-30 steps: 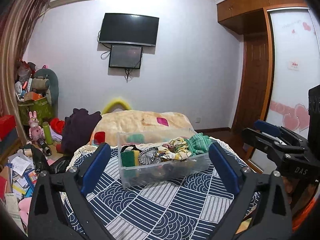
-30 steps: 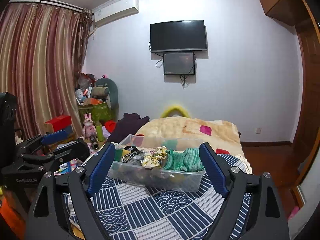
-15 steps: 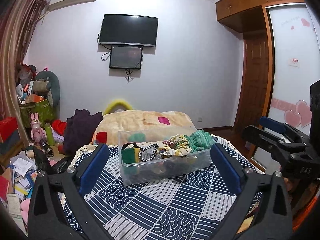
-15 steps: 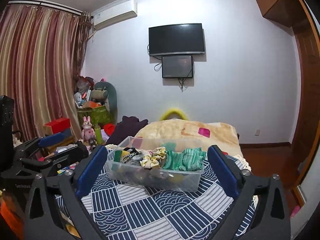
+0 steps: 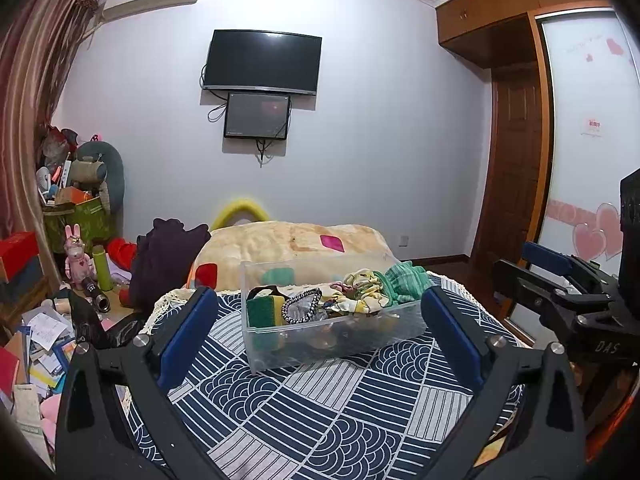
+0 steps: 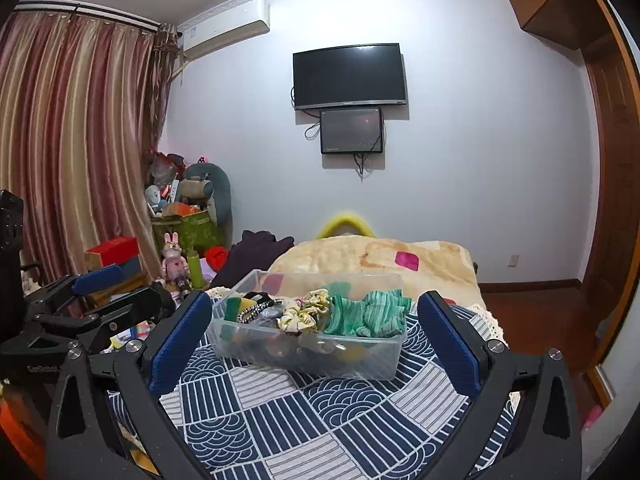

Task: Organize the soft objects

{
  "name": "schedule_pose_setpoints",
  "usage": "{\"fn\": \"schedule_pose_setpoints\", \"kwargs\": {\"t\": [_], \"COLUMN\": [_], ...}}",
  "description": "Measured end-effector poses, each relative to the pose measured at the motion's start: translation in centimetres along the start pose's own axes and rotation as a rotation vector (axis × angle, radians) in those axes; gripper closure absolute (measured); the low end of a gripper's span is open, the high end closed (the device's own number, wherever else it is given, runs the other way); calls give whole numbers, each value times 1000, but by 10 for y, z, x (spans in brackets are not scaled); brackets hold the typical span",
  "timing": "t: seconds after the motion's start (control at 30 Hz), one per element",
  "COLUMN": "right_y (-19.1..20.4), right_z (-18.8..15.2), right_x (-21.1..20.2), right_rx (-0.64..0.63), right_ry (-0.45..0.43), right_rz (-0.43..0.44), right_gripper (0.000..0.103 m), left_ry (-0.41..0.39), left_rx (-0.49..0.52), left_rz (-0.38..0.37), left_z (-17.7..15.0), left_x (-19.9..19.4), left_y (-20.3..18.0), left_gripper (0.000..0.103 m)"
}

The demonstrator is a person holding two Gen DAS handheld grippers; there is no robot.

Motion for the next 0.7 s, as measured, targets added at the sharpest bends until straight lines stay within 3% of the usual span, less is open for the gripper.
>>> {"fn": "schedule_pose_setpoints", "kwargs": {"t": [0.7], "right_y": [2], "right_z": [-1], "right_x": [2], "right_rx": [-4], "right_ry": [2], "right_rz": [1], "right_gripper": [0], "left_ry": [7], "left_rx": [12], "left_rz": [-9], "left_z": [-2], "left_x": [2], "left_y": [-2], "left_gripper": [0]}}
Point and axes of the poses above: each gripper's, at about its wrist camera, not at the fingertips, and x roughly the way its jaws point, y to its left, z to its top, the point moved 8 cm from there along x, roughly the way its jaws point, and after that the axes turned 10 degrees about y, right-handed, at the moved point
